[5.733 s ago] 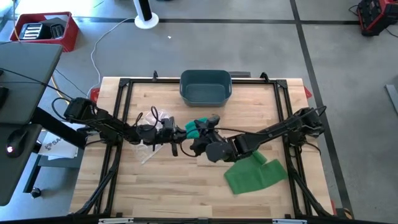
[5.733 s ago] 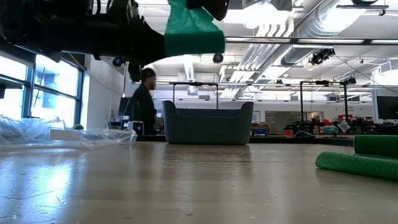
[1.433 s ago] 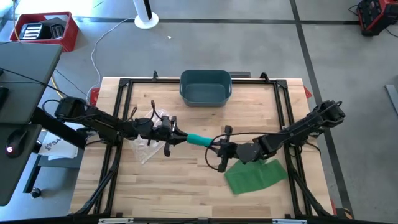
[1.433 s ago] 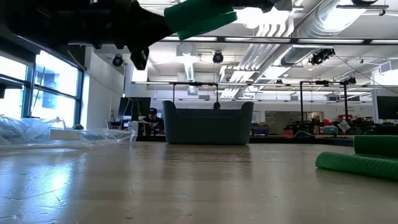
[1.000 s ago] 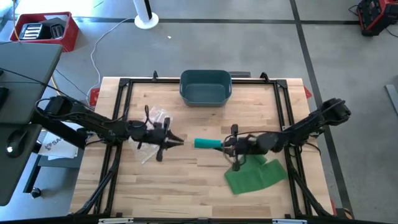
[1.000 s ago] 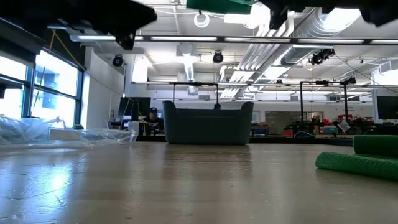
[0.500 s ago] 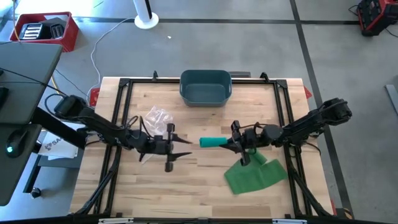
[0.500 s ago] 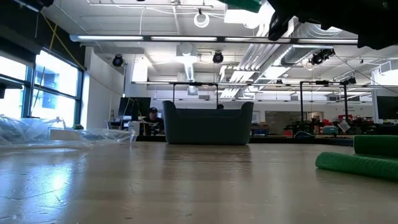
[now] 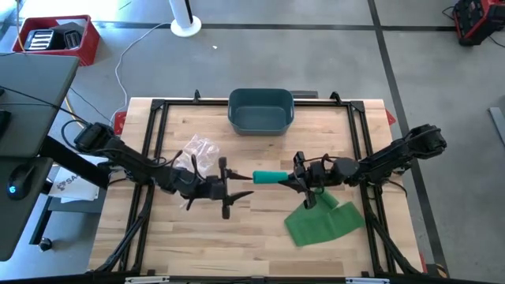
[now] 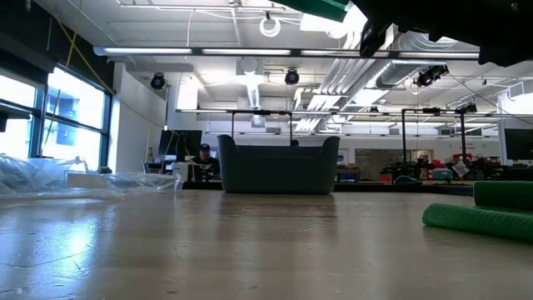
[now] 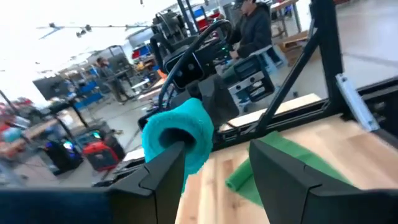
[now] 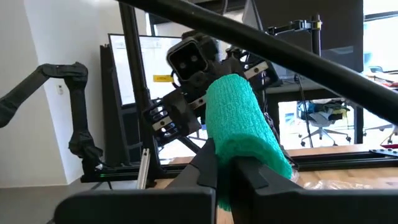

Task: Roll bandage
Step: Roll the blue bandage

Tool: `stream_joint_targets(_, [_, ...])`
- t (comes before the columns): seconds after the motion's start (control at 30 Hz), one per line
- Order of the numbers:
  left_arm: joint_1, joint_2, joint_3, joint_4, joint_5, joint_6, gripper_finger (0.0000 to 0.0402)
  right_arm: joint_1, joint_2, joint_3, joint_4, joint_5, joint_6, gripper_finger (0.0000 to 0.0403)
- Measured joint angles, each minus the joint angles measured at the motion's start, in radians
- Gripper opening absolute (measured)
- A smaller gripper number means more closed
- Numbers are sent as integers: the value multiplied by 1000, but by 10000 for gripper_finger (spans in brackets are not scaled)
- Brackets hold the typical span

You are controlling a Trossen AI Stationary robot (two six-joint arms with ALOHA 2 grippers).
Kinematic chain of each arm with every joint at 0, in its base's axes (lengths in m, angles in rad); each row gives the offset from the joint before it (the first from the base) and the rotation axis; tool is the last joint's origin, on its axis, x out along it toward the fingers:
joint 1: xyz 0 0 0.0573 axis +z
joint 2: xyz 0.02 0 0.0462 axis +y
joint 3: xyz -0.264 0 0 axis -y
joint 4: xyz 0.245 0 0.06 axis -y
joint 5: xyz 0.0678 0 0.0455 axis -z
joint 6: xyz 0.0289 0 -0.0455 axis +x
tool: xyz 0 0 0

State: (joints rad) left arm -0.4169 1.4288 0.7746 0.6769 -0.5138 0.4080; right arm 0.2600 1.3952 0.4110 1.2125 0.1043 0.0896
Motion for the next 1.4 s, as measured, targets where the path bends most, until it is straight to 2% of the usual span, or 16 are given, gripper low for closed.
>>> stream_joint_targets(0.2, [-19,0,0,0,-12,136,174,0,0,0,-2,-1,37,4])
stream_joint_targets(0.33, [-14,0,0,0,-14,160,174,0,0,0,-2,-1,42,4])
stream_joint_targets(1.0, [67,0,0,-12,77,-61,174,0,1,3,-7,17,35,4])
stream_joint_targets(1.13, [86,0,0,-27,105,-105,174,8,1,55,-96,28,-3,4])
stream_joint_targets(1.3, [90,0,0,-40,96,-121,174,11,1,144,-291,47,-61,4])
stream_joint_targets(1.4, [89,-1,0,-51,83,-130,174,12,1,177,-351,56,-84,4])
